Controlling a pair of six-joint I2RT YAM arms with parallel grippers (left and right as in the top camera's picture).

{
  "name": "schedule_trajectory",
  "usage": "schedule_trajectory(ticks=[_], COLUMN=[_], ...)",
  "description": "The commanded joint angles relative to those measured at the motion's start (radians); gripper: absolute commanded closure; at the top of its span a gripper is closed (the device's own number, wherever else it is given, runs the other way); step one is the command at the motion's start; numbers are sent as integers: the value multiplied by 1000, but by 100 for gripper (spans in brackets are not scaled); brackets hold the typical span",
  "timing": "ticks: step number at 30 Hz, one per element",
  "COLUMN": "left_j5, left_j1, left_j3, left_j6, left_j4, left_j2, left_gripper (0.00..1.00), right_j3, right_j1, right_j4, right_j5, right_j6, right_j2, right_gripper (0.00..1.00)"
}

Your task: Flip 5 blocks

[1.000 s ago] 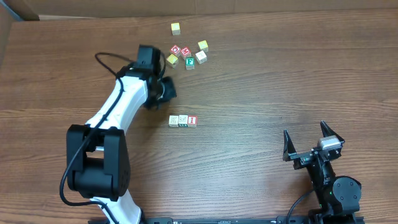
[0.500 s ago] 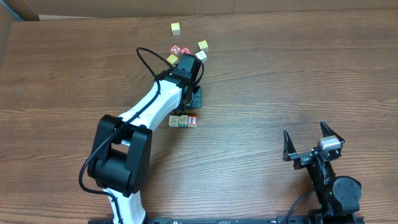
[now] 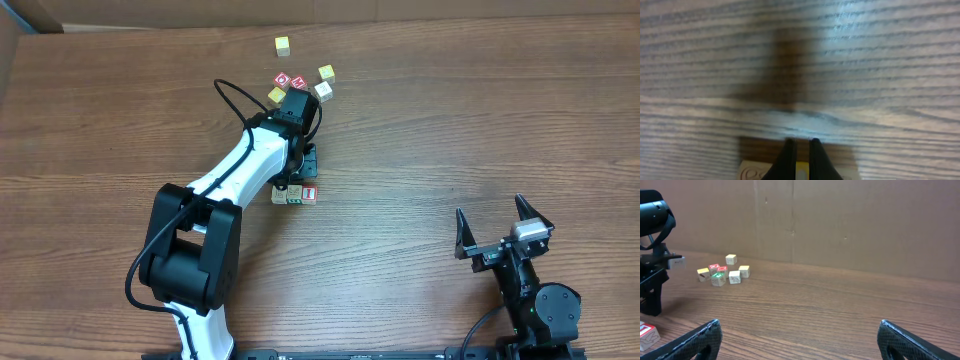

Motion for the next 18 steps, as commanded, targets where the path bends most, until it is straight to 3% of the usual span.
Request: schedule_trajectory(ticks=[1, 18], left_j5=[22, 32], left_j1=[4, 4], left_j3=[11, 11], left_j6=[-21, -21], left_j4=[-14, -43], left_j2=[9, 9], left_gripper=[96, 96], right_j3=[-10, -10], right_j1=[-5, -5], right_j4=[4, 4], right_j5=[-2, -2], right_j6=[-1, 0], right_j2=[-7, -7], right_gripper=[0, 0])
